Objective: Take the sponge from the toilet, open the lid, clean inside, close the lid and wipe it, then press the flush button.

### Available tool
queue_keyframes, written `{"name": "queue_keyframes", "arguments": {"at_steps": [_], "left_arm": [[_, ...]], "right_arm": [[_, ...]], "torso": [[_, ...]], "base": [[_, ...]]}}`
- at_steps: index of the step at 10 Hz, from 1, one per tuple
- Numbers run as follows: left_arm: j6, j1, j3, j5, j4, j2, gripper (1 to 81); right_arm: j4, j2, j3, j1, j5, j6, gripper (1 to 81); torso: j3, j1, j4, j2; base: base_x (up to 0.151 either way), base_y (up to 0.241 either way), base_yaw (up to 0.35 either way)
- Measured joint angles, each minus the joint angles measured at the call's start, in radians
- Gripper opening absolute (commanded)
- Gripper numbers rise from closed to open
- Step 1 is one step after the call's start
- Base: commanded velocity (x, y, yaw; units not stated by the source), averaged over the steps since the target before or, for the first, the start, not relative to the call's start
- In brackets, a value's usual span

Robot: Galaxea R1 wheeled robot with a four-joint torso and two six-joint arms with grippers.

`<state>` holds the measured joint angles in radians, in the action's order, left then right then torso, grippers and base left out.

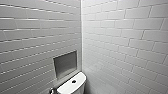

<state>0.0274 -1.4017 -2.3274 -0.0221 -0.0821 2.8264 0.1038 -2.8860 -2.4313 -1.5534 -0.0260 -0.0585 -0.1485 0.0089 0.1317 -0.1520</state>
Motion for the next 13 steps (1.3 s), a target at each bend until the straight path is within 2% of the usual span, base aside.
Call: {"name": "queue_keyframes", "arguments": {"at_steps": [2, 5, 9, 10, 13], "left_arm": [[0.002, 0.047, 0.167, -0.005, 0.005, -0.116, 81.1], [0.005, 0.145, 0.421, -0.033, 0.031, -0.29, 81.1], [0.008, 0.377, 0.668, -0.105, 0.1, -0.436, 81.1], [0.022, 0.436, 0.718, -0.129, 0.133, -0.46, 1.0], [0.018, 0.586, 0.807, -0.21, 0.218, -0.506, 1.0]], "right_arm": [[0.0, 0.013, 0.033, -0.001, 0.0, 0.0, 1.0], [0.0, 0.021, -0.006, -0.001, 0.005, 0.0, 1.0], [0.001, -0.003, -0.024, -0.001, 0.007, 0.0, 1.0], [0.001, -0.001, -0.027, -0.001, 0.007, 0.0, 1.0], [0.001, -0.001, -0.03, -0.001, 0.007, 0.0, 1.0]], "torso": [[0.0, 0.0, 0.0, 0.0], [0.0, 0.0, 0.0, 0.0], [0.0, 0.0, 0.0, 0.0], [0.0, 0.0, 0.0, 0.0], [0.0, 0.0, 0.0, 0.0]], "base": [[0.0, 0.0, 0.0], [0.0, 0.0, 0.0], [0.0, 0.0, 0.0], [0.0, 0.0, 0.0], [0.0, 0.0, 0.0]]}}
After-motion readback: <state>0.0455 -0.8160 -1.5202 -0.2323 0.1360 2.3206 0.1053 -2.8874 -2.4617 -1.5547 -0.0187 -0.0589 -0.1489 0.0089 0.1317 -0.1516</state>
